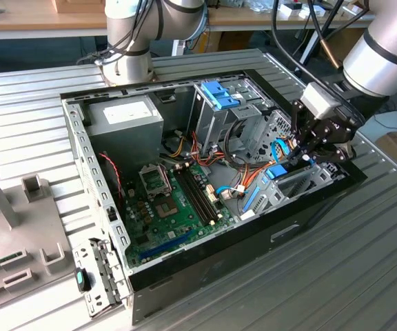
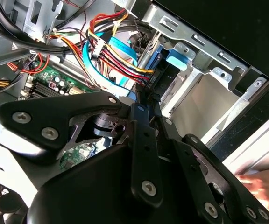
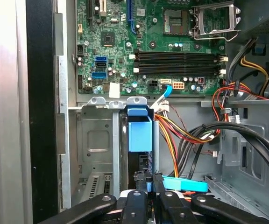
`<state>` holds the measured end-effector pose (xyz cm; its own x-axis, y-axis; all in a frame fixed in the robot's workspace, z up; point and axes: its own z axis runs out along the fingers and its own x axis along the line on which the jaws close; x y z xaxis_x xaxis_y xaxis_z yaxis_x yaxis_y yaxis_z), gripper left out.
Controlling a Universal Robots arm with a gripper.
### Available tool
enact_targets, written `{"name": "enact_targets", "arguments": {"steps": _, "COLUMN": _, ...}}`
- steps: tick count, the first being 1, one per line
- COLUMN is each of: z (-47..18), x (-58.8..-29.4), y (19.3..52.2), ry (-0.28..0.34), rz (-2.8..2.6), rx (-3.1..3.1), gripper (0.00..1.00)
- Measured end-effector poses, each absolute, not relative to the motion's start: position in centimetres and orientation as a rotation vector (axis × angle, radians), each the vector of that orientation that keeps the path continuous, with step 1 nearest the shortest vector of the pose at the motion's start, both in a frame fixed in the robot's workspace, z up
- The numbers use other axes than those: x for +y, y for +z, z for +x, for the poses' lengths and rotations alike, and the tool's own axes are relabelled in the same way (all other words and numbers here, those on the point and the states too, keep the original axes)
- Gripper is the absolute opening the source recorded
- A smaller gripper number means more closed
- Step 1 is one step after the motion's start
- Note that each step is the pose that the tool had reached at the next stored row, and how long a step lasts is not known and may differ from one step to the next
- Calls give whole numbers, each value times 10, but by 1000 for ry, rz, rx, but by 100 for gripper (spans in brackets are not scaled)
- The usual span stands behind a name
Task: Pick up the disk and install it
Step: 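Insert the second disk wire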
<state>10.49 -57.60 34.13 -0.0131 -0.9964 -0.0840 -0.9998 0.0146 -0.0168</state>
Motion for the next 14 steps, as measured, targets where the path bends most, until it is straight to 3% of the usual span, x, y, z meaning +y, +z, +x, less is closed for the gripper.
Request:
{"name": "enact_targets", "arguments": {"steps": 2, "z": 105, "x": -576, "y": 341, "ry": 73, "rz": -2155, "rx": 2185, "gripper": 18}}
{"name": "enact_targets", "arguments": {"steps": 5, "z": 105, "x": -576, "y": 341, "ry": 72, "rz": -2155, "rx": 2185, "gripper": 31}}
{"name": "enact_targets", "arguments": {"steps": 14, "z": 104, "x": -576, "y": 363, "ry": 72, "rz": -2153, "rx": 2184, "gripper": 31}}
